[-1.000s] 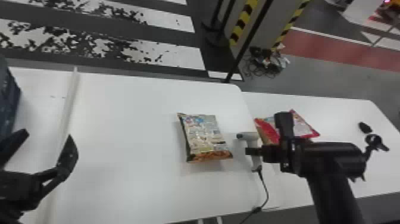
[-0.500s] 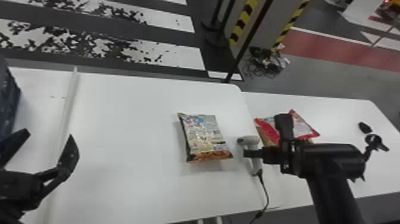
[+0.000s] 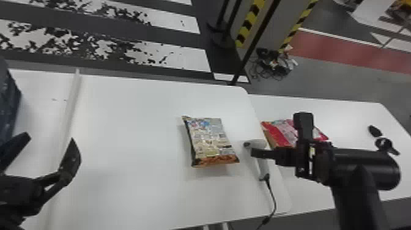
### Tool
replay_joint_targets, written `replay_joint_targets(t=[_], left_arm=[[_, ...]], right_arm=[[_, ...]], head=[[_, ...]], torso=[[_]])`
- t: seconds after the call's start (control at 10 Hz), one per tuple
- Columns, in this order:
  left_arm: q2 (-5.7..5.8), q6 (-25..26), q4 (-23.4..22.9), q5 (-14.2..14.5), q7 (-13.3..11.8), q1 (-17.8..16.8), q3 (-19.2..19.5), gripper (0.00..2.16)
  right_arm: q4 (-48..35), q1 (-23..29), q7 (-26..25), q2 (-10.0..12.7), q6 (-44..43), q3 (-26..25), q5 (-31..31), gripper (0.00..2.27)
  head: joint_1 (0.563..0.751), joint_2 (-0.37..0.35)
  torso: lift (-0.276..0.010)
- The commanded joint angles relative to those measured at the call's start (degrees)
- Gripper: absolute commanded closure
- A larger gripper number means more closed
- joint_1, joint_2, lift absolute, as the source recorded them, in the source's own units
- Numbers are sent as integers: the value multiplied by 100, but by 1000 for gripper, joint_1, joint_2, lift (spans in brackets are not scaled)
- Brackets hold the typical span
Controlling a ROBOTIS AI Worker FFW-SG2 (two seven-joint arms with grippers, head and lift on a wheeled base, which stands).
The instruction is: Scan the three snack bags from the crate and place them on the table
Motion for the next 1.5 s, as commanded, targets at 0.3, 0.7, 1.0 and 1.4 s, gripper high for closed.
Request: replay_joint_targets(t=[0.3, 0.7, 1.0, 1.4], left_arm=[[-9, -16, 50, 0, 19, -28, -9, 36], [0, -16, 68, 0, 28, -46, 0, 36], [0, -16, 121, 9, 28, -63, 9, 36], [8, -16, 138, 9, 28, -72, 9, 36]], right_arm=[[-284, 61, 557, 42, 491, -286, -1083, 66], [727, -396, 1005, 42, 122, 39, -1119, 66], [1307, -598, 1102, 34, -336, 355, -899, 66], [1914, -879, 1251, 34, -599, 672, -732, 333]], head=[[695, -305], [695, -261], [695, -246], [695, -233]], torso=[[-62], [-62], [-62], [-62]])
